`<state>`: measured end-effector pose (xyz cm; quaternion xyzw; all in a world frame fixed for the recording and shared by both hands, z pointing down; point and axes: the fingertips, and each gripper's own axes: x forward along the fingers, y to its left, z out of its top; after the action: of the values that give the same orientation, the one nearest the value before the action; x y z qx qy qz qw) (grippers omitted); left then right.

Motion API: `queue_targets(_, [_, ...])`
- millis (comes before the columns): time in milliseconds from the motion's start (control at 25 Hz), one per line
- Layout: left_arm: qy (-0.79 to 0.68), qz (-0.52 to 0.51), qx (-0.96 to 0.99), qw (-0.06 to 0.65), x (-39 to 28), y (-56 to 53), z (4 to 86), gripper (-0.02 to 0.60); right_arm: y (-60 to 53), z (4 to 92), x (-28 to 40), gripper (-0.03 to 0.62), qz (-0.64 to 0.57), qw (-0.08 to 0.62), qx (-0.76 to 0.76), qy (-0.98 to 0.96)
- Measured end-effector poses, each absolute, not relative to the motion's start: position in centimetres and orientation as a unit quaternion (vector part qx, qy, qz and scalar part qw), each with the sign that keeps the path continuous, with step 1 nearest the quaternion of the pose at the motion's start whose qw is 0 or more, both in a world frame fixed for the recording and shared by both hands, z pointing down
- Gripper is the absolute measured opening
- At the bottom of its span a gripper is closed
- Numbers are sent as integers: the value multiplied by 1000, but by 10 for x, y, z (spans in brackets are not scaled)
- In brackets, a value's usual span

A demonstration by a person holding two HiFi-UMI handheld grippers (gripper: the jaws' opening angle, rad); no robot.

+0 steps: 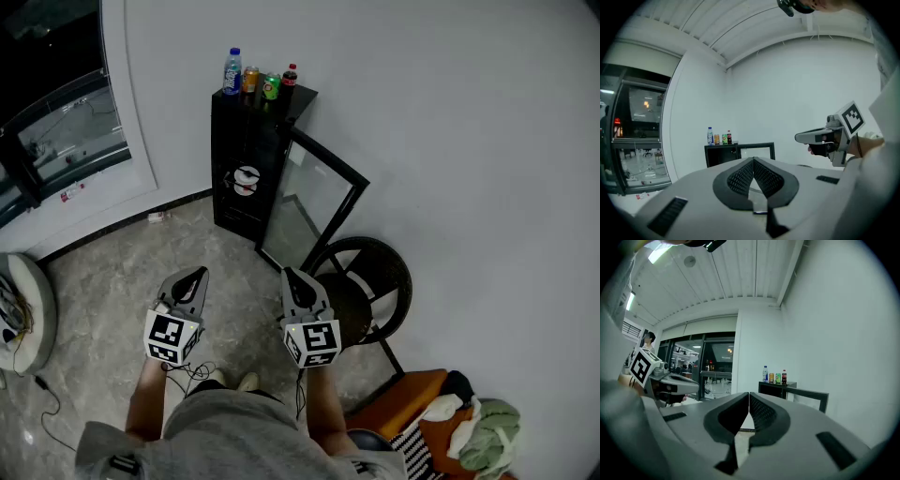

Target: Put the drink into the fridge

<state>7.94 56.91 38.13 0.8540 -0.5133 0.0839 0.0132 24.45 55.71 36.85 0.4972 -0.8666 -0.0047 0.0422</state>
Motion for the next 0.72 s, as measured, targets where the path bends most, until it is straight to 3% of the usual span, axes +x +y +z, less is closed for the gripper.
queue_targets(720, [-537, 94, 838, 11, 91, 540, 388, 5, 519, 379, 263, 25, 9, 25, 476, -879])
